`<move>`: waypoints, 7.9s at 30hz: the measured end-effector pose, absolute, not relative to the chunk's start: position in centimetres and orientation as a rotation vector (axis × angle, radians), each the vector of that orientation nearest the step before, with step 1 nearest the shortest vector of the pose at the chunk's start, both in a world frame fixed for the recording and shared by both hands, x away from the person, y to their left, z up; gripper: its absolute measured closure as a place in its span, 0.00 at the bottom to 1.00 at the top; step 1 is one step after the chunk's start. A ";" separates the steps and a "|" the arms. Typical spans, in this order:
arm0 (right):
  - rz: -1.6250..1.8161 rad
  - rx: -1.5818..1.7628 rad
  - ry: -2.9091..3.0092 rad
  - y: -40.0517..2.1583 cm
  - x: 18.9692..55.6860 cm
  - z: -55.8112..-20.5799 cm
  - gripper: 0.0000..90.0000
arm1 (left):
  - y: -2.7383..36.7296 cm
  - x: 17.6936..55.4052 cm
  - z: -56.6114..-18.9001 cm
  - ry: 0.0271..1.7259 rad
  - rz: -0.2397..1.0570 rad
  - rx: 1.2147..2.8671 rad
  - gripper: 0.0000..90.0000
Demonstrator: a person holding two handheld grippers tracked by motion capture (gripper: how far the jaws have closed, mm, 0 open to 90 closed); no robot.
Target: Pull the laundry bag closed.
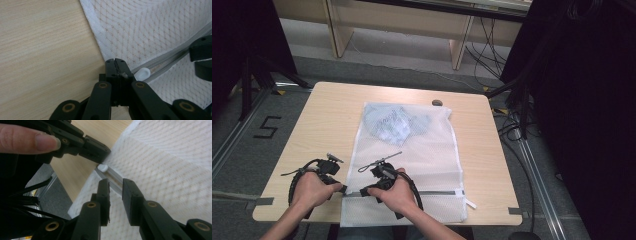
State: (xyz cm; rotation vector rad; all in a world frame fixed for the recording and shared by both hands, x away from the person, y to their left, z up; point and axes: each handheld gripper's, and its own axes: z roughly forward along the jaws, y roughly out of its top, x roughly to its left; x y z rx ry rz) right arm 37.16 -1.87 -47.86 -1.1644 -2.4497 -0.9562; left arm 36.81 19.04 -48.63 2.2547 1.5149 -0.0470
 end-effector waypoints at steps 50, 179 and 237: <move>-0.905 -1.144 -2.394 2.3 38.4 -49.6 0.92 | 19.4 36.9 -48.8 1.524 -0.100 2.238 1.00; -0.906 -1.149 -2.584 -0.3 36.0 -48.1 0.97 | 17.0 36.3 -48.8 1.470 -0.038 2.277 1.00; -0.848 -1.186 -2.617 -2.3 35.9 -47.8 0.97 | 17.0 36.4 -48.8 1.460 -0.045 2.278 1.00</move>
